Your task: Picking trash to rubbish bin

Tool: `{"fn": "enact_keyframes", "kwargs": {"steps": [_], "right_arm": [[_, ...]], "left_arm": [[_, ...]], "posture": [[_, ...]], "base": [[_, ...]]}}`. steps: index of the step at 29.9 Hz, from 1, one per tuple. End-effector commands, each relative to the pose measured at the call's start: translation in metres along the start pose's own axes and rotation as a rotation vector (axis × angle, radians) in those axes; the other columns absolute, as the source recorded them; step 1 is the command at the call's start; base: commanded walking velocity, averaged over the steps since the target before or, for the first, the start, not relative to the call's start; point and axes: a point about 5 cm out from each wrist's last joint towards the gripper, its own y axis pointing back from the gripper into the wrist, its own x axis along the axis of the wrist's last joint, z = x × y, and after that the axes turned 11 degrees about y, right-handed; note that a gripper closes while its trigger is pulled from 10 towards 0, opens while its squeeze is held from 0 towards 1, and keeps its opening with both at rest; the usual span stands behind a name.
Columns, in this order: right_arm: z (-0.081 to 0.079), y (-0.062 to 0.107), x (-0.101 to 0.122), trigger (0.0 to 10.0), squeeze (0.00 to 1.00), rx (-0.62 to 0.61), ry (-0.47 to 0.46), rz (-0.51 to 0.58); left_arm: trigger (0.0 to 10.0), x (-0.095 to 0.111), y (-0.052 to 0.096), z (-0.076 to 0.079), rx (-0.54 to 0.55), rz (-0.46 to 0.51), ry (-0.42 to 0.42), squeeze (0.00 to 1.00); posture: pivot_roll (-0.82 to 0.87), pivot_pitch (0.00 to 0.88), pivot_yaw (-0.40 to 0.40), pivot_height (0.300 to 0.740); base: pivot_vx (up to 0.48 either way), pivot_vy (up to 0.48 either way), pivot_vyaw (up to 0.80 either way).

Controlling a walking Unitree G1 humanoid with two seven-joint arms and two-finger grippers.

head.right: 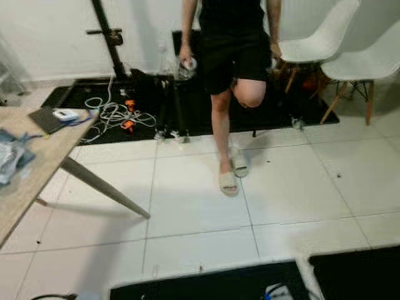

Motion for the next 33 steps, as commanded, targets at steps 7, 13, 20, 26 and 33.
{"fn": "enact_keyframes", "kwargs": {"steps": [7,13,20,26,33], "right_arm": [[-0.007,-0.001,0.002,10.0,0.00,0.025,0.007,0.013],[-0.007,-0.001,0.002,10.0,0.00,0.028,0.011,0.011],[-0.007,-0.001,0.002,10.0,0.00,0.028,0.019,0.011],[-0.008,-0.001,0.002,10.0,0.00,0.031,0.022,0.010],[-0.010,-0.001,0.002,10.0,0.00,0.036,0.028,0.010]], "left_arm": [[10.0,-0.004,-0.001,0.014,-0.017,-0.014,-0.021,0.00],[10.0,-0.002,-0.002,0.016,-0.020,-0.010,-0.026,0.00],[10.0,0.009,0.000,-0.006,0.001,-0.004,-0.026,0.00],[10.0,0.004,0.005,-0.030,0.027,-0.013,-0.022,0.00],[10.0,-0.004,0.007,-0.036,0.040,-0.023,-0.022,0.00]], "posture": [[0.04,0.089,0.032,0.740],[0.04,0.089,0.032,0.740],[0.04,0.089,0.033,0.740],[0.04,0.089,0.033,0.740],[0.04,0.094,0.032,0.740]], "base": [[0.000,0.000,0.77],[0.000,0.000,0.77],[0.000,0.000,0.77],[0.000,0.000,0.77],[0.000,0.000,0.77]]}}
